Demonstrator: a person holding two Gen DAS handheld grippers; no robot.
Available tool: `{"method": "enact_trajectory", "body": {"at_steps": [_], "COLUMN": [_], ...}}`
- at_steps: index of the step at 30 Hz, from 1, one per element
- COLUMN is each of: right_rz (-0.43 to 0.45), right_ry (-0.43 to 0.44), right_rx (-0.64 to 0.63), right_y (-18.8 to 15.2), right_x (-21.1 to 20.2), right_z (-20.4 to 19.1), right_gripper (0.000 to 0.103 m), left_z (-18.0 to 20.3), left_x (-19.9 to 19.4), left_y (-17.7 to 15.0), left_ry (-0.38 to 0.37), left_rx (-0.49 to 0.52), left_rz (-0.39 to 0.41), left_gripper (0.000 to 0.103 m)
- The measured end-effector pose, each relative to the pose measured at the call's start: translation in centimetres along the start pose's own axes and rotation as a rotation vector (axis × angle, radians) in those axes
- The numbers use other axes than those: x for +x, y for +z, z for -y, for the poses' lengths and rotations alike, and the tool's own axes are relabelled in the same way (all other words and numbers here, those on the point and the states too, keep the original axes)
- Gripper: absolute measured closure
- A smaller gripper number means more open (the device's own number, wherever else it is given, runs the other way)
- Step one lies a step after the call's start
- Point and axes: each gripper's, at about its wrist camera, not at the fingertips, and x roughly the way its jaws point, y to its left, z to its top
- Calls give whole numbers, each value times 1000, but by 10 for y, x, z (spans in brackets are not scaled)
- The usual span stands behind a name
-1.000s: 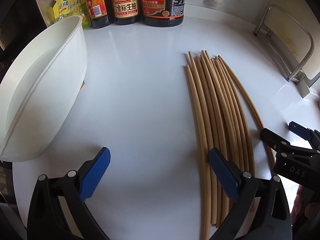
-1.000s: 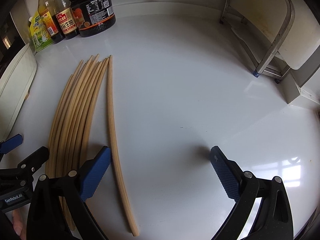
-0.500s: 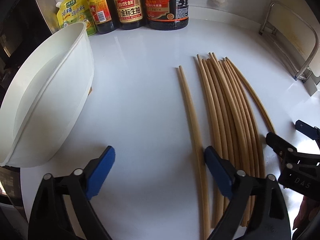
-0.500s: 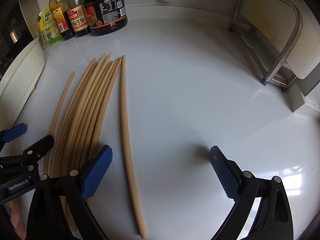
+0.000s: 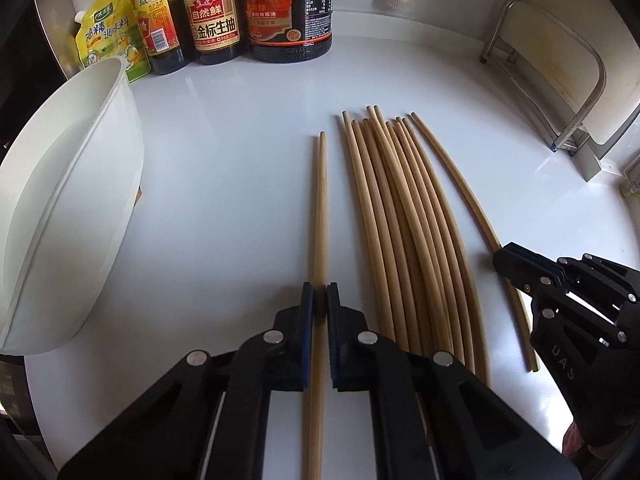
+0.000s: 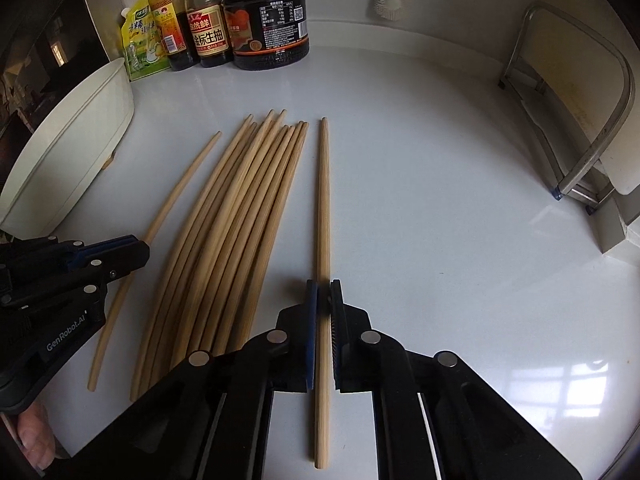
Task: Organize utensils
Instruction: 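Carry the chopstick over the white basin and open the right tool to drop it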
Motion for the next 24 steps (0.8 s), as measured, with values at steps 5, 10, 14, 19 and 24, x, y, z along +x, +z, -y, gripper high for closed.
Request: {"method": "enact_trajectory", "body": {"at_steps": [5,10,14,19,24], "right_rz": [-11,21,59,101,134], "right_ry": [38,53,79,122,164], "right_rx": [75,127,131,96,19], "right_y": [2,10,27,62,101], "right_x": [-10,-36,-56,-72,-77], "right_z": [5,-1,-24,-73,-138], "right_gripper": [97,97,97,97,97], "left_z": [-7,-22,-47,-93,-155], "left_x": [-14,-43,-72,-102,-117], "left_y": [8,24,37,52,60], "left_ry": [-28,-48,-53,-13,20], "left_rx": [-5,-13,-29,-51,-96], "left_rz": [20,66,112,171,192], "left_gripper": [96,96,96,96,96]}}
